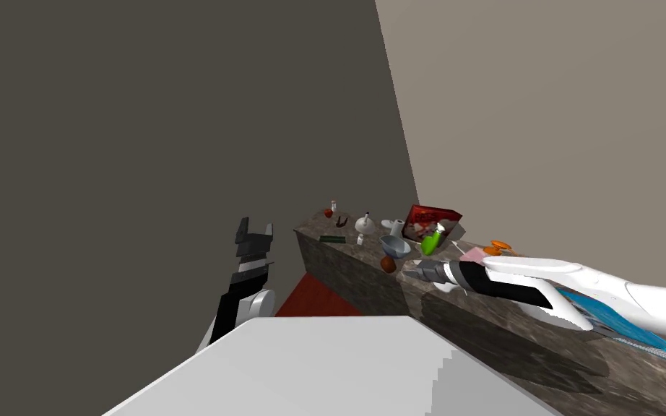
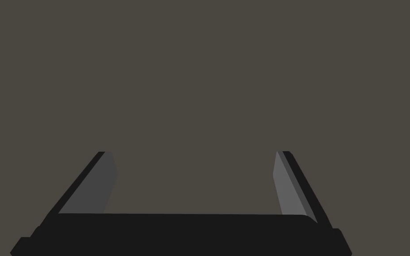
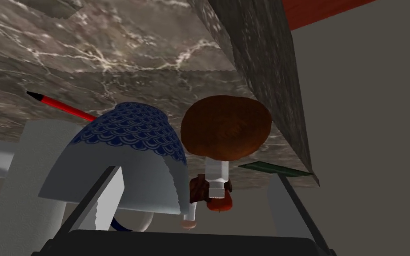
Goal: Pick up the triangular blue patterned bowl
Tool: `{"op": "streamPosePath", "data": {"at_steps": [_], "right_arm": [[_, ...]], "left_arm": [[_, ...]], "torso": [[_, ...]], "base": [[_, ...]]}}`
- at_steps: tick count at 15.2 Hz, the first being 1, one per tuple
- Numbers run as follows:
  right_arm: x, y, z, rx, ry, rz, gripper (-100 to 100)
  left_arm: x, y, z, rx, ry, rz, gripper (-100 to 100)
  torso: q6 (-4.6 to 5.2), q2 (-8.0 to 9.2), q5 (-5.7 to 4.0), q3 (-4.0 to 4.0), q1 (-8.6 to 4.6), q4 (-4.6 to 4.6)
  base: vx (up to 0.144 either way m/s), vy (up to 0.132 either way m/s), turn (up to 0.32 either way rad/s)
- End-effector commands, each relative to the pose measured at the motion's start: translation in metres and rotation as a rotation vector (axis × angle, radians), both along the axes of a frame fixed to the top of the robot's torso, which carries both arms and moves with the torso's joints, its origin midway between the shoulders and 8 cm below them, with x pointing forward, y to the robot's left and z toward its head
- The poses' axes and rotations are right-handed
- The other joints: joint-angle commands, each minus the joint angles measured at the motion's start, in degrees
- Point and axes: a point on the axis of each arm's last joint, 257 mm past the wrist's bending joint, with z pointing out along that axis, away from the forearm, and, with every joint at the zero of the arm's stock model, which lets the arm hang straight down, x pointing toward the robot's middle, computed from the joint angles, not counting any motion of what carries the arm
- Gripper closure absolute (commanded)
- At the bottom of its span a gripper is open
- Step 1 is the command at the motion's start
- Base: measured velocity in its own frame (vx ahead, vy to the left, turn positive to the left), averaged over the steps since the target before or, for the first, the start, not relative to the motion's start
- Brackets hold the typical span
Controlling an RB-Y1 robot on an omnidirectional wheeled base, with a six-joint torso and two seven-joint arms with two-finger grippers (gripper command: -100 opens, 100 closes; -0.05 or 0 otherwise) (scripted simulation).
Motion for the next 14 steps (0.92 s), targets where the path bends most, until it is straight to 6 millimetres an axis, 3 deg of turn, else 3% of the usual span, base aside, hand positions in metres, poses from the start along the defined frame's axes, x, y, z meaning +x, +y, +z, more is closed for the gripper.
{"op": "streamPosePath", "data": {"at_steps": [1, 3, 5, 8, 10, 12, 14], "right_arm": [[-0.006, -0.024, 0.001, -0.064, 0.025, -0.009, -100], [-0.013, -0.042, 0.002, -0.115, 0.046, -0.015, -100], [-0.012, -0.047, 0.007, -0.135, 0.048, -0.011, -100], [-0.027, -0.081, 0.012, -0.229, 0.092, -0.024, -100], [-0.027, -0.082, 0.013, -0.233, 0.092, -0.023, -100], [-0.045, -0.107, 0.016, -0.301, 0.138, -0.036, -100], [-0.054, -0.117, 0.018, -0.329, 0.162, -0.042, -100]], "left_arm": [[0.000, 0.000, 0.000, 0.000, 0.000, 0.000, 0], [0.000, 0.000, 0.000, 0.000, 0.000, 0.000, 0], [0.000, 0.000, 0.000, 0.000, 0.000, 0.000, 0], [0.000, 0.000, 0.000, 0.000, 0.000, 0.000, 0], [0.000, 0.000, 0.000, 0.000, 0.000, 0.000, 0], [0.000, 0.000, 0.000, 0.000, 0.000, 0.000, 0], [0.000, 0.000, 0.000, 0.000, 0.000, 0.000, 0]], "torso": [[0.00, 0.00, 0.00, 0.00, 0.00, 0.00], [0.00, -0.03, 0.01, -0.01, 0.07, -0.01], [-0.01, -0.13, 0.04, -0.08, 0.18, -0.03], [-0.01, -0.12, 0.03, -0.07, 0.12, -0.03], [-0.01, -0.17, 0.02, -0.10, 0.14, -0.04], [-0.01, -0.11, 0.03, -0.06, 0.13, -0.03], [-0.03, -0.26, 0.05, -0.15, 0.25, -0.06]], "base": [[0.045, 0.065, 0.050], [0.065, 0.091, 0.059], [0.066, 0.084, 0.032], [0.072, 0.075, 0.067], [0.072, 0.076, 0.040], [0.084, 0.097, 0.082], [0.130, 0.121, 0.103]]}}
